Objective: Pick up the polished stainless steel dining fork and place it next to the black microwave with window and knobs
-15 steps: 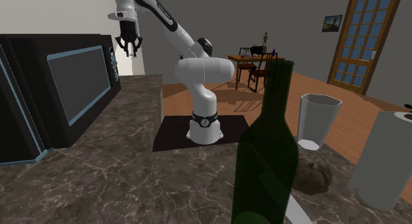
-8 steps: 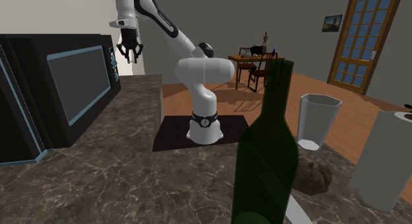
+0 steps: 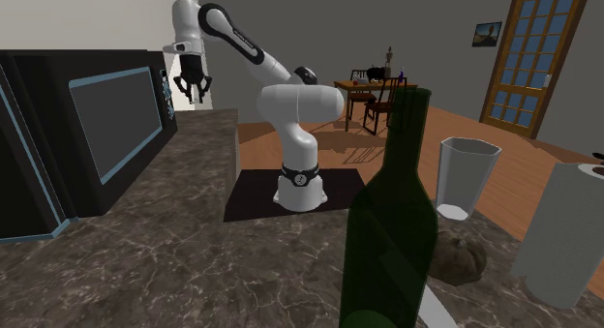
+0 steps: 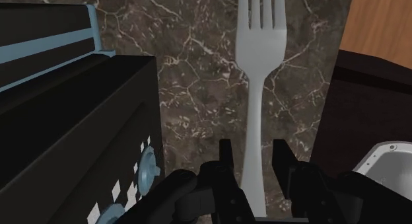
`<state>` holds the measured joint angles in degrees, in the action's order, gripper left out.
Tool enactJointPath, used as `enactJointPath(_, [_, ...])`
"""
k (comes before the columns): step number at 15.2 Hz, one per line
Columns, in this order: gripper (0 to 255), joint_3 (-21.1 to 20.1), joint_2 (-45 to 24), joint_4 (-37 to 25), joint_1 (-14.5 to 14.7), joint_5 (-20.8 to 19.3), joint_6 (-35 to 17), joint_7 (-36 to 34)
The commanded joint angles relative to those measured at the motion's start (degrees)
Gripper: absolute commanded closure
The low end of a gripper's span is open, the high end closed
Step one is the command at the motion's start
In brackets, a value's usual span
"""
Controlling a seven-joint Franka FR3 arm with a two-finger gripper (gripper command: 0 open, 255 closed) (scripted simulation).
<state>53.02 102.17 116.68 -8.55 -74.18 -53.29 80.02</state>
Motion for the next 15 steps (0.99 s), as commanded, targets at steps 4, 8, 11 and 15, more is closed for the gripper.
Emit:
enactJointPath(4, [255,4.25,0.03,2.83,-3.48,-0.62,-3.92,1.25])
enactJointPath(8, [255,7.48,0.03,4.87,-5.96,-1.4,-6.78,2.18])
enactJointPath(11, [255,9.85,0.03,6.26,-7.66,-2.13,-8.82,2.84])
enactJointPath(15, [255,12.96,0.03,7.93,-9.7,-3.27,-11.42,3.67])
